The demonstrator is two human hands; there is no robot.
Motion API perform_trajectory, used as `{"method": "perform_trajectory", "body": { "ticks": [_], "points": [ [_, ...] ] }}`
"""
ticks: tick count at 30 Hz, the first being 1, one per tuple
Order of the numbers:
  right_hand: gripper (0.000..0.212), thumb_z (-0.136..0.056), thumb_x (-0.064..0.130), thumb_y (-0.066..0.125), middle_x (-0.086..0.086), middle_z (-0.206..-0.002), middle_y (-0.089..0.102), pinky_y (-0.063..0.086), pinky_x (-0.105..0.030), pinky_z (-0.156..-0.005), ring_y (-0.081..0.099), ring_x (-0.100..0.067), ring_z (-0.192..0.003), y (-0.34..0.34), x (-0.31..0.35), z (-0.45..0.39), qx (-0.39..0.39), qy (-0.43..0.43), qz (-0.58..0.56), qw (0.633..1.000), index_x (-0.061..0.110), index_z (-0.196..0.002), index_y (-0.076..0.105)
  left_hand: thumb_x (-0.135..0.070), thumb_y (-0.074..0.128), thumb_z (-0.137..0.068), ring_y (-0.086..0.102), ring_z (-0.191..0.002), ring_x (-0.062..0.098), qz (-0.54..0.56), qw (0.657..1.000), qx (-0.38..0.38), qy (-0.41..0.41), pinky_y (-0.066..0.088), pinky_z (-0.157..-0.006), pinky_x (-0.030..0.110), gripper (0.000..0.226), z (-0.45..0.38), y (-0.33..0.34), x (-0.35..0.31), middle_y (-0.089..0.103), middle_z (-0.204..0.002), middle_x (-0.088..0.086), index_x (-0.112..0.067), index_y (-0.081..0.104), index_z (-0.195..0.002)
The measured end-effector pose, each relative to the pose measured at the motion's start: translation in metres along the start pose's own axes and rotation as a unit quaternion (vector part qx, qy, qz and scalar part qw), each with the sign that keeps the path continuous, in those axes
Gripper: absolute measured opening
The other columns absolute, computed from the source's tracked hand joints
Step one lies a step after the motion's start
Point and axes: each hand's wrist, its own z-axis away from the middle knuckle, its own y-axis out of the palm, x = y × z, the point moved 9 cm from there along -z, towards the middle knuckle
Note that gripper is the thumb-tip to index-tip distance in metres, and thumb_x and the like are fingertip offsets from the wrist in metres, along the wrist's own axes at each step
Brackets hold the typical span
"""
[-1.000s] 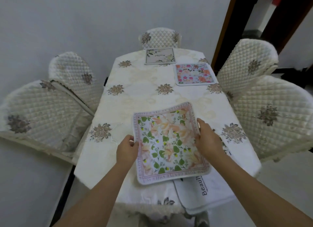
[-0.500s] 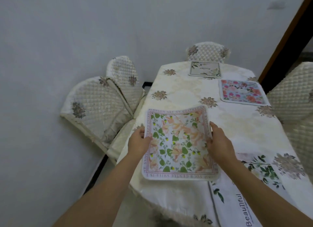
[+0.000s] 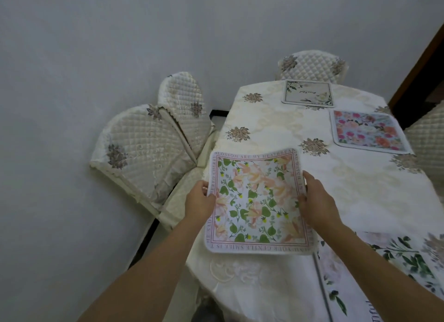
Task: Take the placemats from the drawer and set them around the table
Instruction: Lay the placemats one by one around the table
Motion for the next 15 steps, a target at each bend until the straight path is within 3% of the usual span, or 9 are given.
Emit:
{"method": "perform_trajectory", "body": {
  "ticks": [8,15],
  "points": [
    [0.062,-0.092,0.013,0.052,-0.010,-0.130,0.049,0.054,-0.050,-0.083,0.060,-0.034,-0.104,0.045,0.013,-0.068,-0.003,0.101,0.015,0.995,0.021,-0.148,0.026,-0.006,0.063,-0.090,0.059,-0.066,0.005,-0.028,0.996,0.089,0.016,0.042,-0.053,0.021,0.016,-0.124,0.018,0.004,0.063,-0.081,-0.006,-0.020,0.058,-0.095],
    [0.053,-0.091,0.013,0.053,-0.011,-0.123,0.052,0.054,-0.047,-0.081,0.061,-0.034,-0.100,0.101,0.018,-0.114,0.019,0.177,-0.002,0.984,0.021,-0.140,0.035,-0.005,0.061,-0.090,0.057,-0.065,0.007,-0.075,0.984,0.160,0.003,0.040,-0.054,0.021,0.018,-0.210,0.043,0.037,0.060,-0.079,-0.005,-0.019,0.057,-0.102]
  ]
}}
